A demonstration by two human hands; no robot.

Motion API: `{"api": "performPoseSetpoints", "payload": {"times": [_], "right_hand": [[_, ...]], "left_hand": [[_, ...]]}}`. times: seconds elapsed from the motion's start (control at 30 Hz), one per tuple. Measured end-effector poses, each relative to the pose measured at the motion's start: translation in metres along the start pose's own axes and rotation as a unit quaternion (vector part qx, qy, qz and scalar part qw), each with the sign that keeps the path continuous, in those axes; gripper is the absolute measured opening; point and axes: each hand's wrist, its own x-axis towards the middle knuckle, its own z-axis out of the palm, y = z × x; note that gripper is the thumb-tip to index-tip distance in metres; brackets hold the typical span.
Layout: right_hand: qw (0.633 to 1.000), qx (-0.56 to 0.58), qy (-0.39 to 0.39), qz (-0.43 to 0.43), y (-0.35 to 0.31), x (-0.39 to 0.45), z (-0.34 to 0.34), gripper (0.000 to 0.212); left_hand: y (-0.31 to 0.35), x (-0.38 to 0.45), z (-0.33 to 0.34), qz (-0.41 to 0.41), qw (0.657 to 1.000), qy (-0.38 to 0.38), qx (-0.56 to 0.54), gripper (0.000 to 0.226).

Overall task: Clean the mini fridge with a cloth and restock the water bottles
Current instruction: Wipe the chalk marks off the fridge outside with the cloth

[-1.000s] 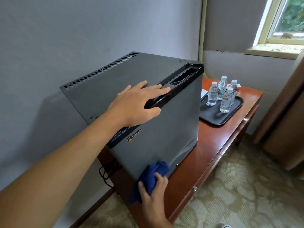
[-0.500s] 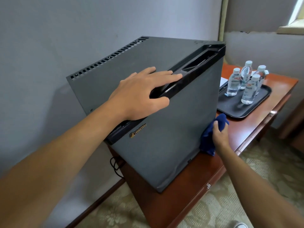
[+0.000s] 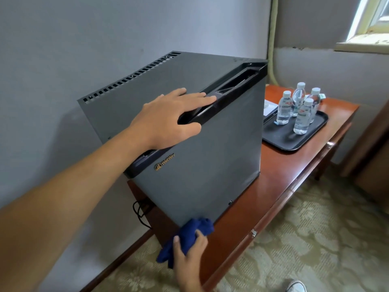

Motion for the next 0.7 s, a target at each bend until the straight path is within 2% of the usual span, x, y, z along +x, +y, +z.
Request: {"api": "performPoseSetpoints", "payload": {"times": [0.13,0.2,0.33,0.47,0.57,0.7], "right_hand": [[0.999,-0.002,-0.044,0.031,0.001,0.003,-0.013,0.046],[1.0,-0.008,-0.021,0.021,0.0,0.022,-0.03,0.046],[0.996,-0.015,0.082,0.012,-0.014,0.105,-0.075,0.051],[0.991,0.004,0.136,0.002,-0.057,0.203,-0.127,0.042],[0.988,0.053,0.141,0.029,-0.085,0.259,-0.158,0.02],[0.99,0.066,0.112,0.058,-0.091,0.297,-0.181,0.014]], "left_hand": [[0.002,-0.001,0.002,-0.004,1.0,-0.005,0.004,0.065],[0.002,0.0,0.002,-0.004,1.0,-0.007,0.002,0.065],[0.003,0.001,0.002,-0.006,1.0,-0.002,-0.001,0.065],[0.001,0.002,0.003,-0.005,1.0,0.0,-0.002,0.065],[-0.001,0.003,0.003,-0.002,1.0,0.002,-0.004,0.065],[-0.005,0.006,0.004,-0.001,1.0,0.003,-0.005,0.065]]}}
